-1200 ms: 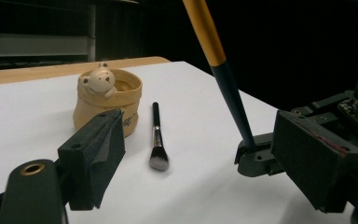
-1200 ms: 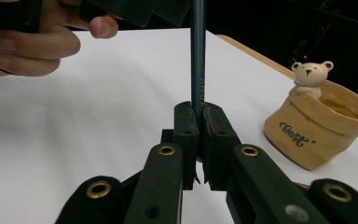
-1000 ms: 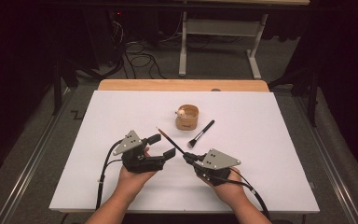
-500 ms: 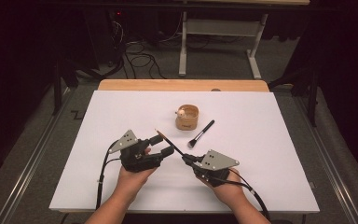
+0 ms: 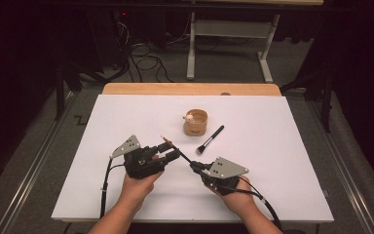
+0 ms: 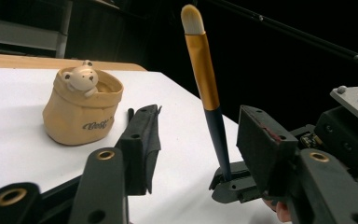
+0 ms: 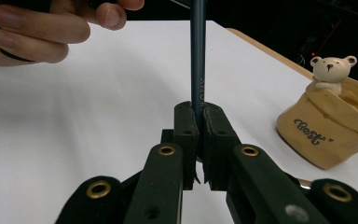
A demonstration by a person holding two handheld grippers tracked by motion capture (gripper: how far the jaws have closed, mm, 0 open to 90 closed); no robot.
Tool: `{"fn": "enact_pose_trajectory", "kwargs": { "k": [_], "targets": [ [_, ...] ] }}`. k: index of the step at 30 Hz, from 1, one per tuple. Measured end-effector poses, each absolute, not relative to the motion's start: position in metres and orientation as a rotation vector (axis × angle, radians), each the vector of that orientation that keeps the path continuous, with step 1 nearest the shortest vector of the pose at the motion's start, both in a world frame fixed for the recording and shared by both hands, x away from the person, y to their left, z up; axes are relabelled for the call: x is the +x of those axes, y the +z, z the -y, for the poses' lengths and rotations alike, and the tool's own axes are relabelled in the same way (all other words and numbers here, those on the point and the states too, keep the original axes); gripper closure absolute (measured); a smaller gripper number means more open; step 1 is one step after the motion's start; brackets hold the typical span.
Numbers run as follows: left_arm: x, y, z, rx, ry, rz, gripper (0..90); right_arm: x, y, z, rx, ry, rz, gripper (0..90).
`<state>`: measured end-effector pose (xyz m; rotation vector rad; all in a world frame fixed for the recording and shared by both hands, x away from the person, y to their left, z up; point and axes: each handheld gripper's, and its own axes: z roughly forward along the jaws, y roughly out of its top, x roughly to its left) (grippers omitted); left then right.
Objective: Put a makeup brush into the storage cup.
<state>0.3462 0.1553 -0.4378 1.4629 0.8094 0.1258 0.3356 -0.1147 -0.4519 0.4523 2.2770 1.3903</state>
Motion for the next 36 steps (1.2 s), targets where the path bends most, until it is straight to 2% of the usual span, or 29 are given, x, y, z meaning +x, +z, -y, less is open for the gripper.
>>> {"fn": "enact_pose_trajectory", "kwargs": {
  "k": [36],
  "targets": [
    [0.3495,-0.4426,-0.1632,1.381,0.028,-0.803,73.7,0.3356,-0.454,0.1126,0.434,1.37,-2.292,86.9]
  ]
}}
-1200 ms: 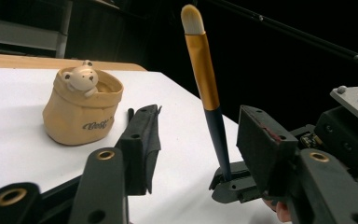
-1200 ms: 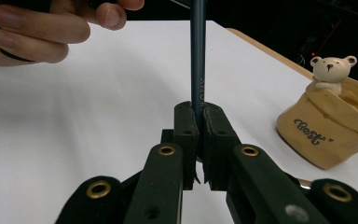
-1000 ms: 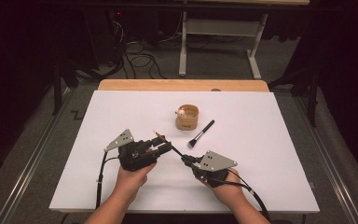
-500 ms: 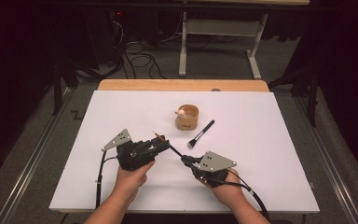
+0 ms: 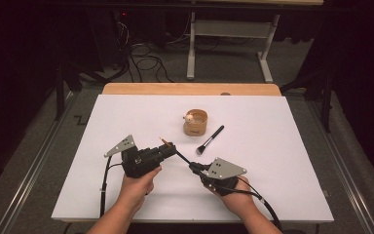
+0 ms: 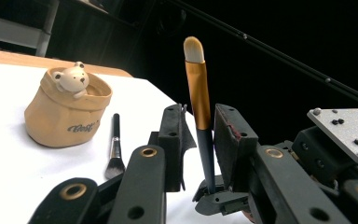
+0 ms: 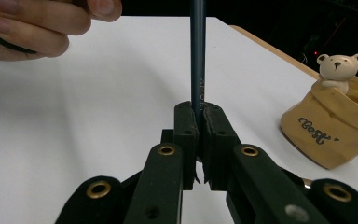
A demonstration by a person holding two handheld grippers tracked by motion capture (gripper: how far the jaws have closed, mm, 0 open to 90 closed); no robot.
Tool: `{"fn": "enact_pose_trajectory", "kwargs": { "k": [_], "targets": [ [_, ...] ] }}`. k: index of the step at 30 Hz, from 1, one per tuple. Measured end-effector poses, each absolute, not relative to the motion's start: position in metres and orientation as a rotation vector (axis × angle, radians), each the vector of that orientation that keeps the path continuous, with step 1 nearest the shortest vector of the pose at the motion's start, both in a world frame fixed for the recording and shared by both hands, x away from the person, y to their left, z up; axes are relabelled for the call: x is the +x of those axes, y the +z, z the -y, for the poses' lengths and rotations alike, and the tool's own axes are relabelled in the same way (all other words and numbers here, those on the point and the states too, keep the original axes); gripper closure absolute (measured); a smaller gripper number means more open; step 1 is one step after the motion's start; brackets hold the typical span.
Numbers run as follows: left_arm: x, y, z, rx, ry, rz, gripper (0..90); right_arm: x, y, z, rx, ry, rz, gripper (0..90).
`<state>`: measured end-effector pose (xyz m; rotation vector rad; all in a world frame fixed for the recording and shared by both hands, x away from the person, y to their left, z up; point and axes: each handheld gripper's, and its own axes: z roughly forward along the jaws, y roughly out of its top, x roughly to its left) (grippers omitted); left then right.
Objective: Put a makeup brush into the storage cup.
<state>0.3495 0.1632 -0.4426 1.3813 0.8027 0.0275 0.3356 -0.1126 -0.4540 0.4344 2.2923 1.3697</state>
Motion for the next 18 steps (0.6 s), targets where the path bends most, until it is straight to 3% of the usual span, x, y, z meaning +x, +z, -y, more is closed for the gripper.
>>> {"fn": "enact_pose_trajectory", "kwargs": {
  "k": [18],
  "targets": [
    [0.3492,-0.4428,-0.1632,1.371,0.017,-0.778,80.0,0.3366,-0.4556,0.1126,0.439,1.357,-2.298,86.8]
  ]
}}
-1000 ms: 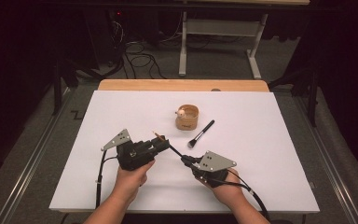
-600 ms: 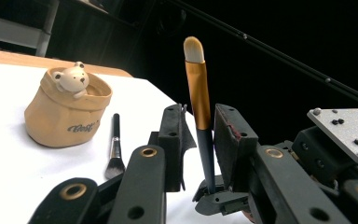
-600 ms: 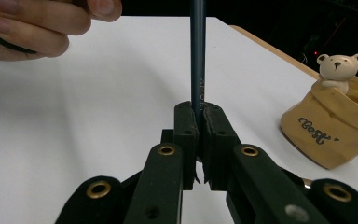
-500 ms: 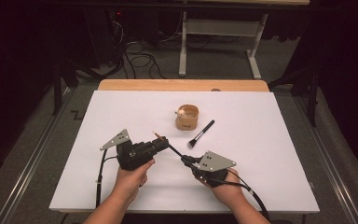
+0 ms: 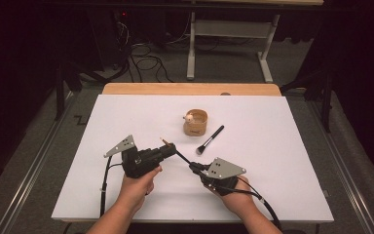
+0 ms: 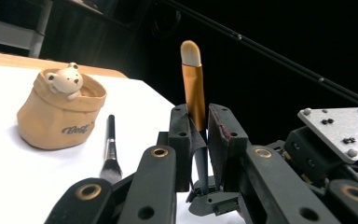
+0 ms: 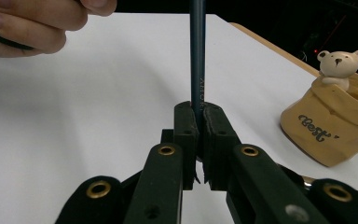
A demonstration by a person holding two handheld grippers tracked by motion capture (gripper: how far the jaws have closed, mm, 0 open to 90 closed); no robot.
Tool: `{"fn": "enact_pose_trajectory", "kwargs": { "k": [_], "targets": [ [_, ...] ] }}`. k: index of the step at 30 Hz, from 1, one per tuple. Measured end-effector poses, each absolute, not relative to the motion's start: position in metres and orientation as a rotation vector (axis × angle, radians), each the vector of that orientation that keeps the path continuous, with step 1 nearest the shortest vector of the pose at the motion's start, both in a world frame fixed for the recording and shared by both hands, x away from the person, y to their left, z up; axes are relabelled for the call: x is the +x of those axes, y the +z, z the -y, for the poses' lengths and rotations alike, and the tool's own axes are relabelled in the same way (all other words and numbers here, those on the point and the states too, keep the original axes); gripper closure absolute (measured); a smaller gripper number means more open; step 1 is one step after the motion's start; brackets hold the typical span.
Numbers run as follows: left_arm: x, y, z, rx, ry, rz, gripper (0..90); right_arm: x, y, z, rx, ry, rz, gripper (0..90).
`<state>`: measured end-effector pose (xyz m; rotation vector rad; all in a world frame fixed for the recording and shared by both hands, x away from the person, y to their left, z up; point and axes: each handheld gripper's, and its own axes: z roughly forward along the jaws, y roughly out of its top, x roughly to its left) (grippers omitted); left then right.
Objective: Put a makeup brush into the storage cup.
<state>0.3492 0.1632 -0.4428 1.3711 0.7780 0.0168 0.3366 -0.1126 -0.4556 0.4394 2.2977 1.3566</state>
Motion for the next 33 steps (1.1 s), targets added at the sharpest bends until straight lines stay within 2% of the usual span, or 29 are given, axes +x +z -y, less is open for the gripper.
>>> {"fn": "enact_pose_trajectory", "kwargs": {
  "k": [22,33],
  "targets": [
    [0.3469,-0.4412,-0.1611,1.373,0.019,-0.75,82.9,0.3379,-0.4569,0.1126,0.452,1.35,-2.298,84.2],
    [0.3445,-0.4374,-0.1615,1.395,0.07,-0.74,83.1,0.3389,-0.4566,0.1136,0.487,1.375,-2.307,71.1]
  ]
}}
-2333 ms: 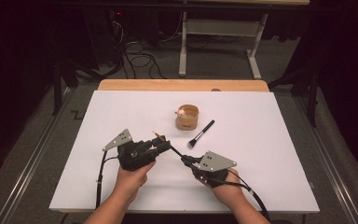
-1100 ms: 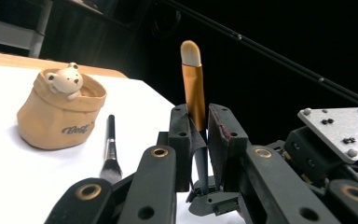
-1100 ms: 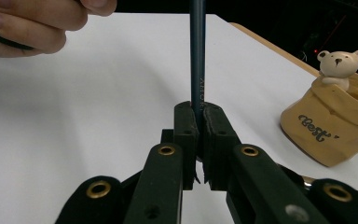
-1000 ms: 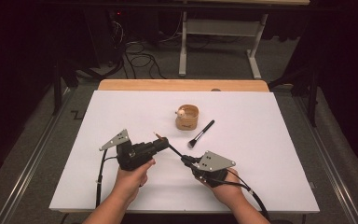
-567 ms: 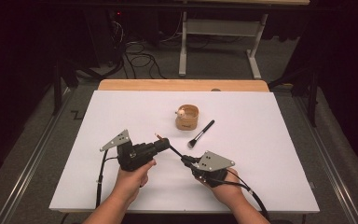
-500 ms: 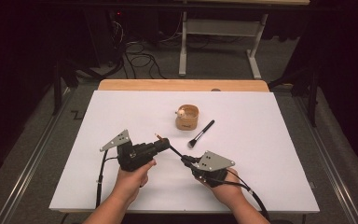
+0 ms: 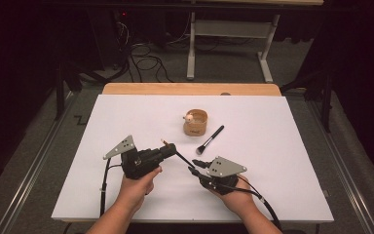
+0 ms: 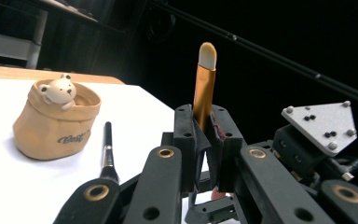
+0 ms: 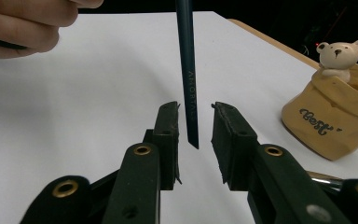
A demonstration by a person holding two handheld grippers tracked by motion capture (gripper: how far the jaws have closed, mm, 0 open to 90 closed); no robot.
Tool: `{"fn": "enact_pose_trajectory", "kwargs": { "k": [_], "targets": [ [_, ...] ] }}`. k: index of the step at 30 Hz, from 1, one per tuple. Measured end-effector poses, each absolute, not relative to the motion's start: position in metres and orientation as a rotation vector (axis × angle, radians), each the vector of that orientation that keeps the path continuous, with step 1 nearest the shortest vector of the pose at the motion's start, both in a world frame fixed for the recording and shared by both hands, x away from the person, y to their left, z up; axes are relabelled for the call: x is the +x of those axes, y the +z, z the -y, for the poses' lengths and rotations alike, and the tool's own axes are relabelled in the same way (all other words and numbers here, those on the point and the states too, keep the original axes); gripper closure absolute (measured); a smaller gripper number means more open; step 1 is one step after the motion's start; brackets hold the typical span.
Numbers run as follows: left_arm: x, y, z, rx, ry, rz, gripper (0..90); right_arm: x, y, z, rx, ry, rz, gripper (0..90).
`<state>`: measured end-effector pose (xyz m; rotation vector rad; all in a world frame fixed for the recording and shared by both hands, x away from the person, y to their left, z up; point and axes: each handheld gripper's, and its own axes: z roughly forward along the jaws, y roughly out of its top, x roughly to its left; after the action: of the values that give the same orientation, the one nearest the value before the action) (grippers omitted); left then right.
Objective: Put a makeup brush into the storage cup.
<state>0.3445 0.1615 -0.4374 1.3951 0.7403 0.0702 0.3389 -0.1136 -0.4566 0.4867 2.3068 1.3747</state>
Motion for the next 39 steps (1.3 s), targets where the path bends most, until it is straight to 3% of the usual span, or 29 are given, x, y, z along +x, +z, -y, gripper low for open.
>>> {"fn": "enact_pose_trajectory", "kwargs": {
  "k": [20,39],
  "targets": [
    [0.336,-0.427,-0.137,1.657,0.199,-0.719,83.1,0.336,-0.452,0.111,0.528,1.487,-2.293,60.3],
    [0.329,-0.425,-0.12,1.759,0.205,-0.672,83.1,0.33,-0.449,0.104,0.52,1.499,-2.264,69.7]
  ]
}}
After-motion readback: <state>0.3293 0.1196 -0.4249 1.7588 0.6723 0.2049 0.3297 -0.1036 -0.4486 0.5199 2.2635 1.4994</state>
